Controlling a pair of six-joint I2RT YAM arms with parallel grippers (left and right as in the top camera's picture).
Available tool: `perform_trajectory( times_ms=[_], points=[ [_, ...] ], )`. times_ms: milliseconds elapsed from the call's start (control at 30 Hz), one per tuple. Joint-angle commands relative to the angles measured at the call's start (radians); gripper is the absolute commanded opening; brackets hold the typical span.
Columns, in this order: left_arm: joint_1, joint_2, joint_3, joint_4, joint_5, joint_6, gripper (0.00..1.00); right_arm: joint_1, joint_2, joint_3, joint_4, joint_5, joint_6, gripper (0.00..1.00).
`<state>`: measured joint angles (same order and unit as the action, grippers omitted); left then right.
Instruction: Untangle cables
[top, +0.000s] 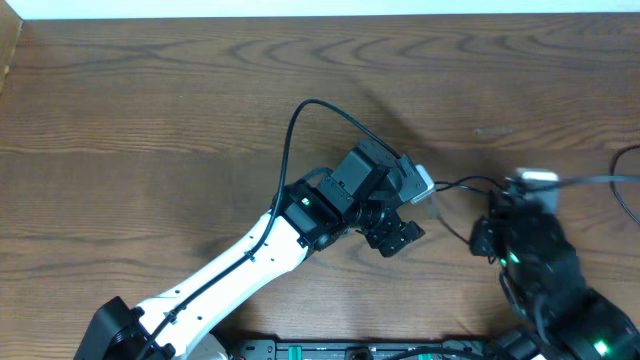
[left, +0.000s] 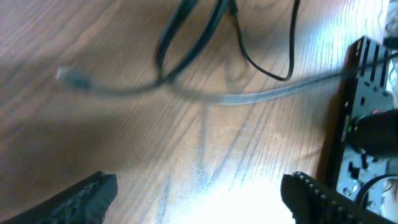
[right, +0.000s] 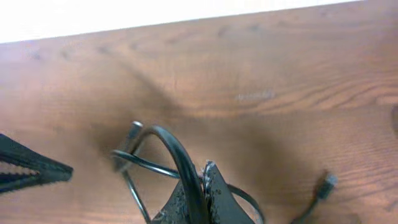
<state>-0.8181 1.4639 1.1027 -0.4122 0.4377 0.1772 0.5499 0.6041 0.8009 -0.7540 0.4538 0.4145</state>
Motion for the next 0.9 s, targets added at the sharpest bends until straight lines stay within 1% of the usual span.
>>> perform_trajectory(
  times_ms=[0,167,267,333,433,500,567,633,733,800,867],
  points=[
    [0.003,-0.013,0.002,-0.002,-0.013,0.001,0.93,-0.003,-0.08,-0.003,0.002,0.053,0.027,0.01],
    [0.002,-0.013,0.002,0.002,-0.003,0.0,0.93,-0.003,-0.141,-0.003,-0.006,0.052,0.027,0.01],
    [0.002,-0.013,0.002,0.003,0.079,0.0,0.91,-0.003,-0.142,-0.003,-0.032,0.052,0.035,0.01],
    [0.002,-0.013,0.002,0.007,0.158,0.0,0.86,-0.003,-0.142,-0.003,-0.043,0.052,0.042,0.01],
    [0.002,-0.013,0.002,0.04,0.238,0.0,0.73,-0.003,-0.142,-0.003,-0.042,0.052,0.043,0.01],
    [0.002,-0.013,0.002,0.087,0.25,-0.021,0.68,-0.003,-0.142,-0.003,-0.044,0.051,0.046,0.01],
    [0.002,-0.012,0.002,0.135,0.243,-0.065,0.68,-0.003,-0.142,-0.003,-0.044,0.043,0.046,0.01],
    [0.002,-0.011,0.002,0.191,0.177,-0.148,0.68,-0.003,-0.142,-0.003,-0.044,0.034,0.046,0.01],
    [0.002,-0.003,0.002,0.221,-0.043,-0.287,0.68,-0.003,-0.142,-0.003,-0.044,0.034,0.046,0.01],
    [0.002,0.013,0.002,0.223,-0.223,-0.437,0.68,-0.003,-0.142,-0.003,-0.044,0.033,0.046,0.01],
    [0.003,0.034,0.002,0.222,-0.314,-0.571,0.68,-0.003,-0.142,-0.003,-0.044,0.033,0.046,0.01]
  ],
)
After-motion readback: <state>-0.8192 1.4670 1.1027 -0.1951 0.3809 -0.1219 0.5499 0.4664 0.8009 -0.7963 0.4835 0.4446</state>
